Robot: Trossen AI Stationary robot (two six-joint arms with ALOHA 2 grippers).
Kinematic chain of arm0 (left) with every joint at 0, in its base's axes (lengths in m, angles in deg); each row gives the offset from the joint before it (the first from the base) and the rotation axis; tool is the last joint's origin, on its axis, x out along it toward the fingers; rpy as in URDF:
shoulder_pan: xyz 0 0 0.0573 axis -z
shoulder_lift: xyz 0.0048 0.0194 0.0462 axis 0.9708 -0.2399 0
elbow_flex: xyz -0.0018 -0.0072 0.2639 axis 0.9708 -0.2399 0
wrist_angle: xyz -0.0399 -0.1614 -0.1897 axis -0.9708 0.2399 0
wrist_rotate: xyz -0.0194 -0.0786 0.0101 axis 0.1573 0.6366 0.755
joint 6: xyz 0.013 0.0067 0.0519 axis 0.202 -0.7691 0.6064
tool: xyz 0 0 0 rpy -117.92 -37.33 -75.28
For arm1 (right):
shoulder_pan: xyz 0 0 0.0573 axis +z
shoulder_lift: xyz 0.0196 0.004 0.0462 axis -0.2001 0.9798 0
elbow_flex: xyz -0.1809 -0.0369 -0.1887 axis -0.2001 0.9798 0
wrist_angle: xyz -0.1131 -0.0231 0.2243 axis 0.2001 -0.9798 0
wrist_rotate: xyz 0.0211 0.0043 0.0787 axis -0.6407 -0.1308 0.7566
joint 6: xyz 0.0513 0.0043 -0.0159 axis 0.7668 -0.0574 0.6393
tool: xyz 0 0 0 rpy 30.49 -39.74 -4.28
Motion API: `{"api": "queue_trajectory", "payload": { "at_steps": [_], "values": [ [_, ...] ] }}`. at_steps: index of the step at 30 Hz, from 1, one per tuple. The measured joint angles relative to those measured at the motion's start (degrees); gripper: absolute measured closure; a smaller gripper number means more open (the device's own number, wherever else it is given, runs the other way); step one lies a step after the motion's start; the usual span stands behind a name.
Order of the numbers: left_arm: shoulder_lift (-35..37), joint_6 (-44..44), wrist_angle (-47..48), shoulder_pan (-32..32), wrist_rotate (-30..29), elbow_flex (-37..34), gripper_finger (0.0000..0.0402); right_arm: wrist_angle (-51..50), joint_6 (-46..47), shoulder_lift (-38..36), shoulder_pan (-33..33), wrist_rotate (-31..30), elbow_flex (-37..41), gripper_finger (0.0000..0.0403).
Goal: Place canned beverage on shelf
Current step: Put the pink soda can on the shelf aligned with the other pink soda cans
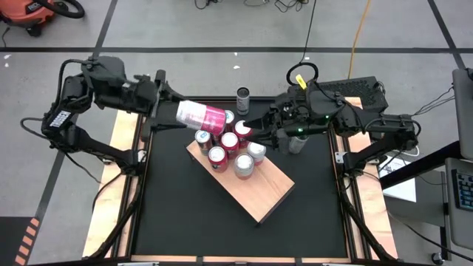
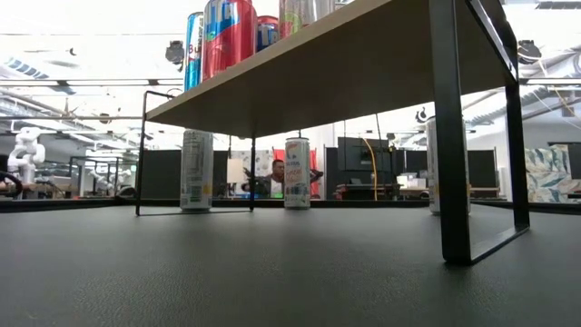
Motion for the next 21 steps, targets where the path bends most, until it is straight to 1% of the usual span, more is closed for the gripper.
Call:
{"api": "queue_trajectory", "payload": {
  "at_steps": [3, 7, 10, 13, 15, 17, 21],
  "values": [
    [0.0, 5.2, -0.3, 1.9, -0.1, 0.0, 0.012, -3.4, -0.5, 1.8, 0.3, -2.1, -3.8, 0.0105],
    [-0.3, 13.7, -1.0, 4.6, -0.2, 0.0, 0.0119, -7.9, -3.7, 4.5, 0.7, -4.4, -10.7, 0.0099],
    [-0.9, 19.0, -1.3, 6.7, -0.6, 0.0, 0.0119, -12.1, -5.2, 6.9, 0.7, -4.5, -16.1, 0.008],
    [-1.8, 22.2, -2.9, 8.9, -1.6, 0.0, 0.0119, -14.4, -5.3, 9.2, 0.7, -4.0, -19.6, 0.0054],
    [-2.7, 23.8, -3.5, 9.9, -1.8, 0.0, 0.0119, -14.3, -4.4, 10.4, 0.7, -2.9, -20.8, 0.0037],
    [-3.4, 25.6, -4.3, 11.2, -1.9, 0.0, 0.0119, -13.9, -3.7, 11.3, 0.7, -0.4, -21.0, 0.0023],
    [-5.0, 27.1, -5.7, 12.9, -1.8, 0.0, 0.0118, -13.6, -0.9, 12.6, 0.6, 3.5, -21.0, 0.001]
  ]
}}
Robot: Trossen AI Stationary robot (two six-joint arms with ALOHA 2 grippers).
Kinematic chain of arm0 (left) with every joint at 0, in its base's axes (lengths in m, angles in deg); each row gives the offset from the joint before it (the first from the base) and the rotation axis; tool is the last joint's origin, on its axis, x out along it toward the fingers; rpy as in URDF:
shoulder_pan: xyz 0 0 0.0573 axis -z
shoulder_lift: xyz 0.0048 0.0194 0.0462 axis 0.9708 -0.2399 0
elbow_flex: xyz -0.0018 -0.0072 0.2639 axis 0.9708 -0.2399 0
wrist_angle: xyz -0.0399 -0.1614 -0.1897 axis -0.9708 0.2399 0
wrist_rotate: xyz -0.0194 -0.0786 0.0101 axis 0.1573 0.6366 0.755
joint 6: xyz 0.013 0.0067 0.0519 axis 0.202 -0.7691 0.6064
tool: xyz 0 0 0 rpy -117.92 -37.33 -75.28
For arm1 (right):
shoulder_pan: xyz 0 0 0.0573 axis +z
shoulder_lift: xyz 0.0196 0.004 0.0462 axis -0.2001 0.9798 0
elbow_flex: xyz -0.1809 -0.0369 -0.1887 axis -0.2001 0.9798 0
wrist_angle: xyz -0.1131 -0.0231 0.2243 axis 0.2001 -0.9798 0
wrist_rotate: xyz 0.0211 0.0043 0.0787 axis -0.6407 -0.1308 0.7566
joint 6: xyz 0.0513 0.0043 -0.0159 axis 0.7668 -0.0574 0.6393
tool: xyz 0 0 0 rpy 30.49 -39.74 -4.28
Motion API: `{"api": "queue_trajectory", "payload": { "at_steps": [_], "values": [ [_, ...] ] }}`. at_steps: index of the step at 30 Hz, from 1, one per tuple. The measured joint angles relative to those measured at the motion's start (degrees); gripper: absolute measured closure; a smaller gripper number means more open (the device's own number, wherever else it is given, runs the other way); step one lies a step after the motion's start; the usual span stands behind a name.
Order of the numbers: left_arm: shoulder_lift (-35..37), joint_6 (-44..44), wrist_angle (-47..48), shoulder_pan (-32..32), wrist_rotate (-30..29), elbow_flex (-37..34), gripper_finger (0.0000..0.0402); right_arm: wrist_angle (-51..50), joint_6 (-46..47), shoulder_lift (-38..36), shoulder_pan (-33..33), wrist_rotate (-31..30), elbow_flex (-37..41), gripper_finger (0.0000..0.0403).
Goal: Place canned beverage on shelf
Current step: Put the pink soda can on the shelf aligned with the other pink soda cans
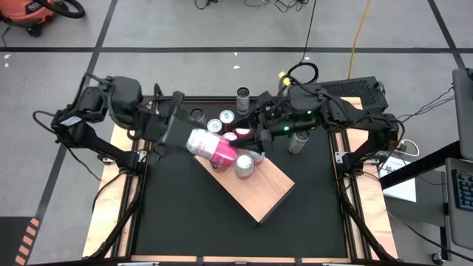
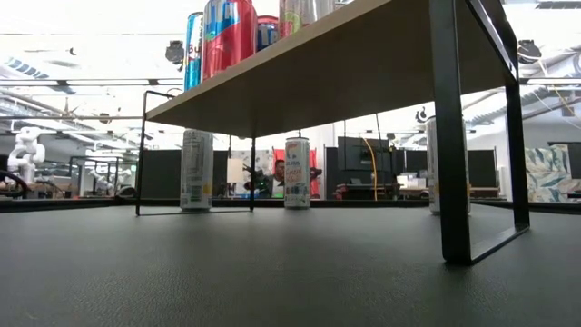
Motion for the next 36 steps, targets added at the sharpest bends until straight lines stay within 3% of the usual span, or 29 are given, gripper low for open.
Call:
{"api": "queue_trajectory", "payload": {
  "at_steps": [4, 8, 15, 24, 27, 36],
  "values": [
    [-1.3, -1.1, 0.5, 0.5, 0.2, 0.0, 0.0118, 0.0, 0.0, 1.5, 0.4, 1.7, 0.0, 0.001],
    [-2.5, -9.0, 0.2, 0.6, 0.0, 0.0, 0.0118, 1.8, -3.5, 2.4, 1.0, 1.4, 0.0, 0.001],
    [-2.9, -36.3, 0.3, 0.6, -0.3, 0.0, 0.0118, 2.1, -11.8, 2.0, 4.0, -5.5, 0.0, 0.001],
    [-2.9, -68.1, 2.3, 0.7, -6.4, 0.0, 0.0118, -2.6, -17.7, 2.2, 9.6, -16.4, 0.0, 0.001],
    [-3.2, -73.6, 1.8, 0.6, -7.1, 0.0, 0.0118, -5.1, -19.2, 2.2, 10.7, -21.0, 0.0, 0.001],
    [-5.8, -80.2, 1.8, 0.6, -7.5, -0.1, 0.0118, -10.9, -19.4, 2.5, 10.8, -21.5, 0.0, 0.001]
  ]
}}
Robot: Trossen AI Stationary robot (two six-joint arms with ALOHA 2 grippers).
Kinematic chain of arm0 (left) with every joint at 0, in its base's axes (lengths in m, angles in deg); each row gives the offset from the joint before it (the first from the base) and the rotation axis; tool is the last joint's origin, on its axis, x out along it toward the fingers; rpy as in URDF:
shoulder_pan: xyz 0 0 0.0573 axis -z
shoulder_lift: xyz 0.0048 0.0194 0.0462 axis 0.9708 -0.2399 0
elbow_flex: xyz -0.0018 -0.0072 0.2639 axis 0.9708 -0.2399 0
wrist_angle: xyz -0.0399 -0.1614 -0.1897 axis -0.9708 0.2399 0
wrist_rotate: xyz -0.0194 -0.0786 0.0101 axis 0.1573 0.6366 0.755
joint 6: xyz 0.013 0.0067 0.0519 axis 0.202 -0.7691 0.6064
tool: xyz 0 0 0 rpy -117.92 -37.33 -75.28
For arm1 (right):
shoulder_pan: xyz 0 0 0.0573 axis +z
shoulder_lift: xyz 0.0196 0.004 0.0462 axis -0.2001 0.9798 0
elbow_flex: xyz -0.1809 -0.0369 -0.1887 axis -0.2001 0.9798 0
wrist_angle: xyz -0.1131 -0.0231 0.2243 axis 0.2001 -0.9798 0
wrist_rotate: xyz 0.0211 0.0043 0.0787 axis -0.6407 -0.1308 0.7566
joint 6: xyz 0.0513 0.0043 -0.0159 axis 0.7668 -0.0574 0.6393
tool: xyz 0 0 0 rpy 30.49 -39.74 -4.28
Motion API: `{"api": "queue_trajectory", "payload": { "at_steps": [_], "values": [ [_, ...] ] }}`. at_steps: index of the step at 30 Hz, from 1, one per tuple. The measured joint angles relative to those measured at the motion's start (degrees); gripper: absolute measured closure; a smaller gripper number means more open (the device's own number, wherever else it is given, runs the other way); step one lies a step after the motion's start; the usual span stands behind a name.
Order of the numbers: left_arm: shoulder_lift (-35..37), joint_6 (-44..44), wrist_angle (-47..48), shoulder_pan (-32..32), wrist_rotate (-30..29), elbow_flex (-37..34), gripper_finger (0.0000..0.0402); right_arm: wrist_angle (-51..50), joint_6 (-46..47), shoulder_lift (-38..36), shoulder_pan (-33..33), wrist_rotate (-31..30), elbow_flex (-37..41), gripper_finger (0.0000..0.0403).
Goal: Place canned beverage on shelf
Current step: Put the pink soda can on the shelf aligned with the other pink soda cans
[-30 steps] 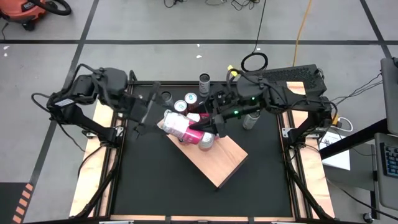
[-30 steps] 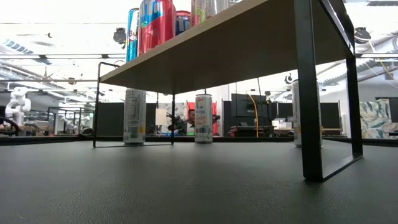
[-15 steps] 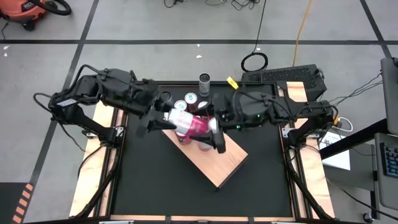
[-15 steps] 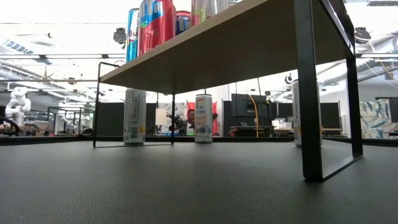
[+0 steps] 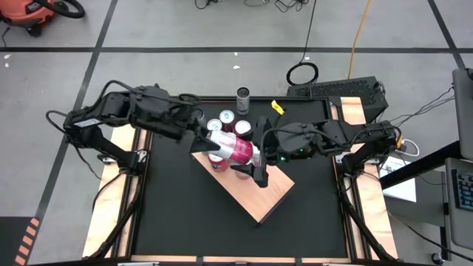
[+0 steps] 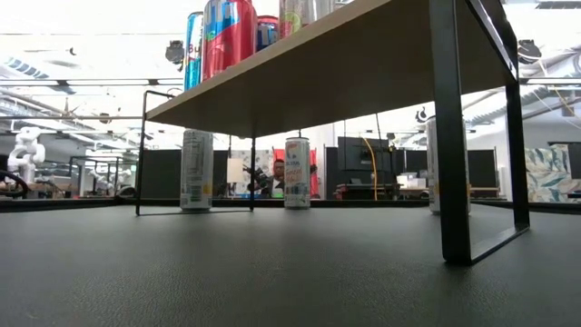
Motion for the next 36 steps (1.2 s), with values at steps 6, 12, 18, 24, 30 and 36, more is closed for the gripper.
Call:
{"api": "queue_trajectory", "payload": {
  "at_steps": [6, 12, 18, 24, 30, 36],
  "values": [
    [-2.1, -4.0, -0.1, 0.0, 0.5, 0.0, 0.0118, -0.5, -1.7, 0.8, 0.0, -2.5, 0.0, 0.0011],
    [-2.3, -5.8, -0.4, 0.0, 0.4, 0.0, 0.0118, -1.3, -2.1, 1.2, 0.0, -2.6, 0.0, 0.0012],
    [-2.5, -6.3, -2.0, 0.0, 0.4, 0.0, 0.0118, -3.1, -2.1, 1.2, 0.0, -2.6, 0.0, 0.0054],
    [-2.4, -7.5, -1.6, 0.0, 0.2, 0.0, 0.0118, -4.0, -2.1, 1.2, 0.0, -2.5, 0.0, 0.0115],
    [-2.4, -7.4, -1.5, 0.0, 0.2, 0.0, 0.0117, -3.9, -2.0, 1.2, 0.0, -2.6, 0.0, 0.0135],
    [-2.4, -6.6, -1.7, 0.0, -0.2, 0.0, 0.008, -3.7, -2.0, 1.2, 0.0, -2.6, 0.0, 0.0127]
  ]
}}
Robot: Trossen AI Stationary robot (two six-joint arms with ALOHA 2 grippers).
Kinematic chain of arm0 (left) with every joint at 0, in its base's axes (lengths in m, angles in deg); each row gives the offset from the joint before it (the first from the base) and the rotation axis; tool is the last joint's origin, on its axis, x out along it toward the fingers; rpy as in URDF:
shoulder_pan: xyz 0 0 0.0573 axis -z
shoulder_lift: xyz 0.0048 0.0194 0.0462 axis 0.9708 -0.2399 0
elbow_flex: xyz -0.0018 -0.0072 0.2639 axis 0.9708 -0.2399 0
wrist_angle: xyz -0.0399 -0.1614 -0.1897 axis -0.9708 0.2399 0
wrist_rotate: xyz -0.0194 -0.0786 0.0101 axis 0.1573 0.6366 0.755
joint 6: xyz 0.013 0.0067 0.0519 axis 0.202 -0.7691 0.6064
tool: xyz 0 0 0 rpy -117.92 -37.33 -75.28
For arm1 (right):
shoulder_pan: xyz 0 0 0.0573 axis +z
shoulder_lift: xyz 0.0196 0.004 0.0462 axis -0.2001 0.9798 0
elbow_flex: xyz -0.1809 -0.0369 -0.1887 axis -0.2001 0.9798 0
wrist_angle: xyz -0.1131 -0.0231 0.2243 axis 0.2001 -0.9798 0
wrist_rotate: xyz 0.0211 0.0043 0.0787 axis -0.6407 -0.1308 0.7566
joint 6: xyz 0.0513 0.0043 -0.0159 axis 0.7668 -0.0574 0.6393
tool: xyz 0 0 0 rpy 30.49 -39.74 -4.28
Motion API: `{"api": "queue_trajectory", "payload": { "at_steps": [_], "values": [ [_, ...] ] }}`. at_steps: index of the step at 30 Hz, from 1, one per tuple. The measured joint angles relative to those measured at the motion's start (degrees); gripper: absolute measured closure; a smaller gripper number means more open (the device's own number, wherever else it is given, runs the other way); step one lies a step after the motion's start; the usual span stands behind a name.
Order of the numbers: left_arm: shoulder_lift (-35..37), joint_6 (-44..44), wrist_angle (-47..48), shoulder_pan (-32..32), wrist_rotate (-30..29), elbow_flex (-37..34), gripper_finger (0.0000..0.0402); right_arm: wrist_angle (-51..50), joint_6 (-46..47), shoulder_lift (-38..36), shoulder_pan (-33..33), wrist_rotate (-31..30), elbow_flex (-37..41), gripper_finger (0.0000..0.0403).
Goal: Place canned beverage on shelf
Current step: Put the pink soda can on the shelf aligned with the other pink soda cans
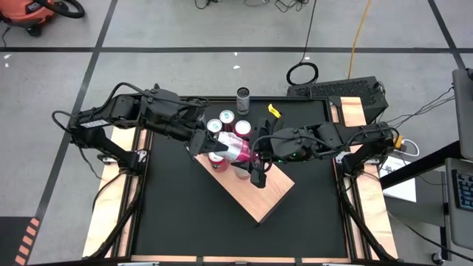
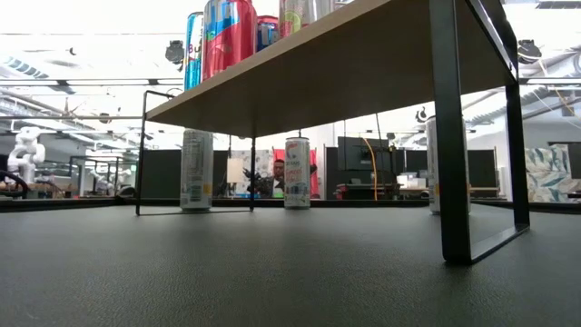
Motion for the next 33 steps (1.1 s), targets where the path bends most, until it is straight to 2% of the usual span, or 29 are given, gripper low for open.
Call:
{"api": "queue_trajectory", "payload": {
  "at_steps": [9, 12, 21, 26, 33],
  "values": [
    [0.0, 1.9, -0.6, 0.0, -0.3, 0.0, 0.0012, -0.1, 2.7, 0.0, 0.0, 0.3, 0.0, 0.0129],
    [0.5, 3.5, -1.6, 0.0, -0.3, 0.0, 0.0009, 0.1, 3.9, 0.0, 0.0, 0.6, 0.0, 0.0129],
    [2.9, 10.6, -5.7, 0.0, -1.2, 0.1, 0.0008, 1.3, 8.5, 0.2, 0.0, 6.9, 0.1, 0.0129],
    [3.6, 17.9, -8.9, 0.1, -1.1, 0.1, 0.0008, 2.3, 11.0, 0.0, 0.0, 9.9, 0.1, 0.0129],
    [3.8, 33.6, -12.8, 2.7, -0.8, 0.1, 0.0008, 7.3, 15.3, 0.0, -0.5, 17.3, 0.1, 0.0129]
  ]
}}
